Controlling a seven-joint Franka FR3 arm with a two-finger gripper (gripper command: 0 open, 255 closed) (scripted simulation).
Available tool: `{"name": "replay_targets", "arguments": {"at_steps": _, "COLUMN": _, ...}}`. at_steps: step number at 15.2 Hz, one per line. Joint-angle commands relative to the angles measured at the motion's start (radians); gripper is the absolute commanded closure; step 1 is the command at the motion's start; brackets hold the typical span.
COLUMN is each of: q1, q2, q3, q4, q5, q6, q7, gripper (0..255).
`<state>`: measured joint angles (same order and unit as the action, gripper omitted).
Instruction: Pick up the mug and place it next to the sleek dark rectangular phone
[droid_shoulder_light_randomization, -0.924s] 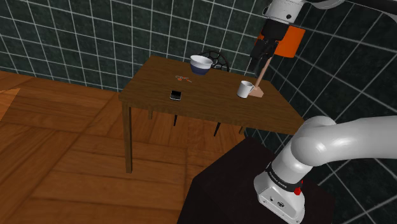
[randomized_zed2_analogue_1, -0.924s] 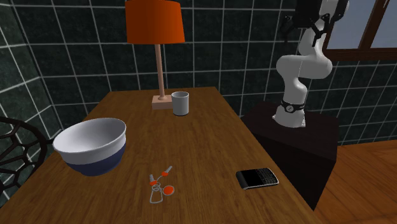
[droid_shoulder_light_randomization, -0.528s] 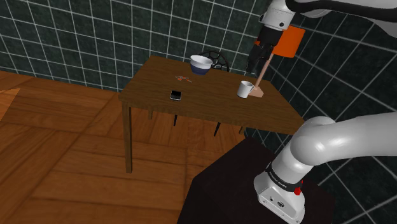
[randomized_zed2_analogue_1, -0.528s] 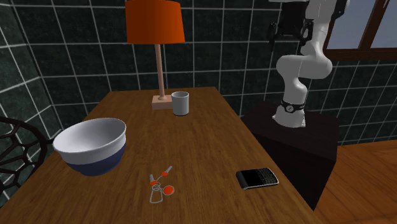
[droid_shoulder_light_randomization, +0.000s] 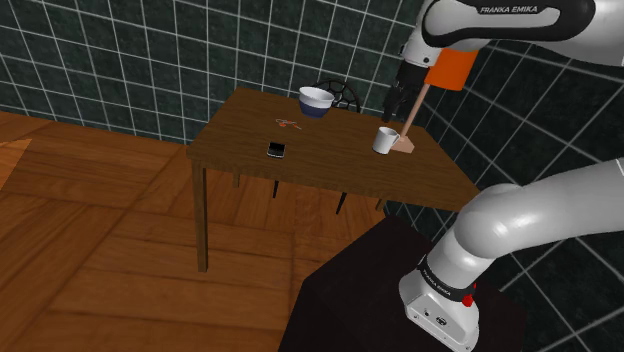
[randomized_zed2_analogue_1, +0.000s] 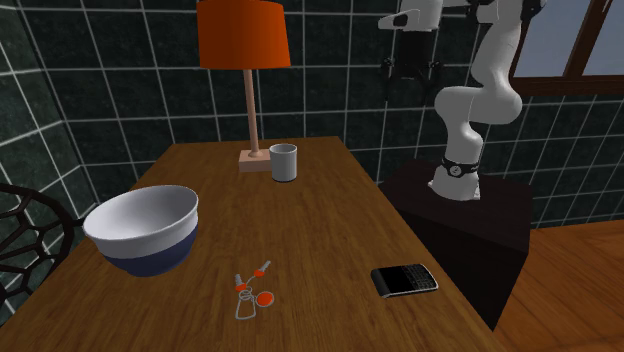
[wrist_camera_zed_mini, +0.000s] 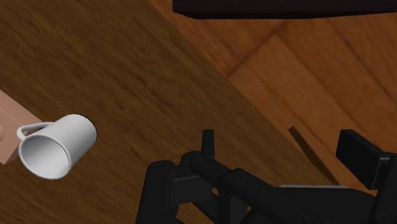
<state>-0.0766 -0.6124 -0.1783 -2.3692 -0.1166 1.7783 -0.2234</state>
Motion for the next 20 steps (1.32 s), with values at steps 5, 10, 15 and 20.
{"name": "replay_targets", "arguments": {"at_steps": 5, "q1": -0.027, "q2": 0.167, "q3": -0.097, "q4": 0.047, "q5": -0.032, "q6": 0.128, "q7": -0.093, "gripper": 0}}
{"name": "replay_targets", "arguments": {"at_steps": 10, "q1": -0.043, "q2": 0.326, "q3": -0.173, "q4": 0.115, "q5": -0.024, "q6": 0.223, "q7": -0.174, "gripper": 0}}
{"name": "replay_targets", "arguments": {"at_steps": 15, "q1": -0.059, "q2": 0.501, "q3": -0.239, "q4": 0.212, "q5": 0.022, "q6": 0.300, "q7": -0.268, "gripper": 0}}
{"name": "replay_targets", "arguments": {"at_steps": 20, "q1": -0.092, "q2": 0.690, "q3": -0.284, "q4": 0.339, "q5": 0.104, "q6": 0.351, "q7": -0.372, "gripper": 0}}
